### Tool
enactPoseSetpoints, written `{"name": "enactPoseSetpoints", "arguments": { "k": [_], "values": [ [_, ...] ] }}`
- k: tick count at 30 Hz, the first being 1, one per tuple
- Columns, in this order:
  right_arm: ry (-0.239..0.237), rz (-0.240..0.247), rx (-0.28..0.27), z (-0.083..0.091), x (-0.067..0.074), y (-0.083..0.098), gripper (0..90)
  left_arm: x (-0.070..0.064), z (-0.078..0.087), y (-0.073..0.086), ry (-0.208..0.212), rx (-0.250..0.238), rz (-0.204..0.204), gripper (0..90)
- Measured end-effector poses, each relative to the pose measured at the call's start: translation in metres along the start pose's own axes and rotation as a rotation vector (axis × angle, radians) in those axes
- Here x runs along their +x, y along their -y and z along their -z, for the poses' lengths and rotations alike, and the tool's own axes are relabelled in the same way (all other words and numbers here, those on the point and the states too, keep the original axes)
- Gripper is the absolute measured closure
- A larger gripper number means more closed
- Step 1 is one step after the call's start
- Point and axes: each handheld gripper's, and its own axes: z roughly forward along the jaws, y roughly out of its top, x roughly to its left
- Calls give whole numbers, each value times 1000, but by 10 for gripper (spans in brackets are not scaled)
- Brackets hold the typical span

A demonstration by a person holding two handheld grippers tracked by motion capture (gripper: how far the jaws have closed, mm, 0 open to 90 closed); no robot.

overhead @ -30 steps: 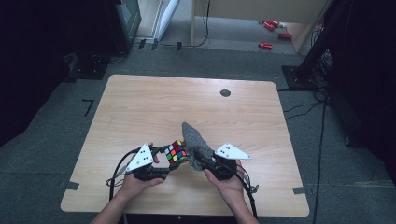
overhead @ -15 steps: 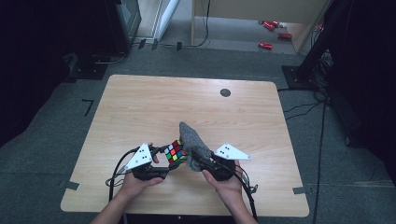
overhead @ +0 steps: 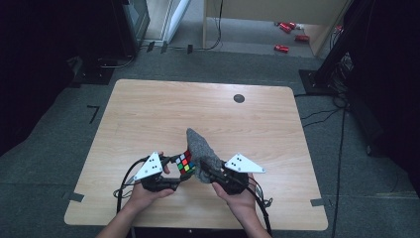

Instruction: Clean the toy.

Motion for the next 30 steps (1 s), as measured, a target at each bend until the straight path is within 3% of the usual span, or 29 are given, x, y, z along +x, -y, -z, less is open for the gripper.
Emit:
{"name": "enactPoseSetpoints", "arguments": {
  "k": [2, 5, 7, 10, 14, 16, 19, 23, 26, 30],
  "values": [
    [32, 5, 20, -2, -5, 4, 671, 3, 3, -1, -3, -19, 18, 342],
    [50, -35, 34, -1, -13, 4, 671, 4, 3, -1, -7, -19, 19, 342],
    [36, -45, 7, 3, -12, 0, 671, 2, 0, 1, -18, 9, -1, 342],
    [0, -22, -31, 7, -2, -8, 671, -2, -5, 2, -9, 29, -17, 342],
    [-26, 5, -13, 2, 6, -6, 671, -6, -8, 2, -23, 54, -32, 342],
    [-21, -4, 1, -1, 3, -2, 672, -5, -7, 3, -32, 64, -32, 342],
    [13, 6, 31, -5, -4, 4, 672, -3, -6, 3, -35, 53, -28, 342],
    [50, -15, 62, -6, -14, 7, 672, 0, -3, 2, -34, 30, -8, 342],
    [48, -18, 35, -2, -13, 3, 672, 1, -3, 2, -43, 39, -10, 342],
    [10, 23, -11, 4, -1, -6, 672, 0, -5, 2, -32, 42, 4, 342]
  ]
}}
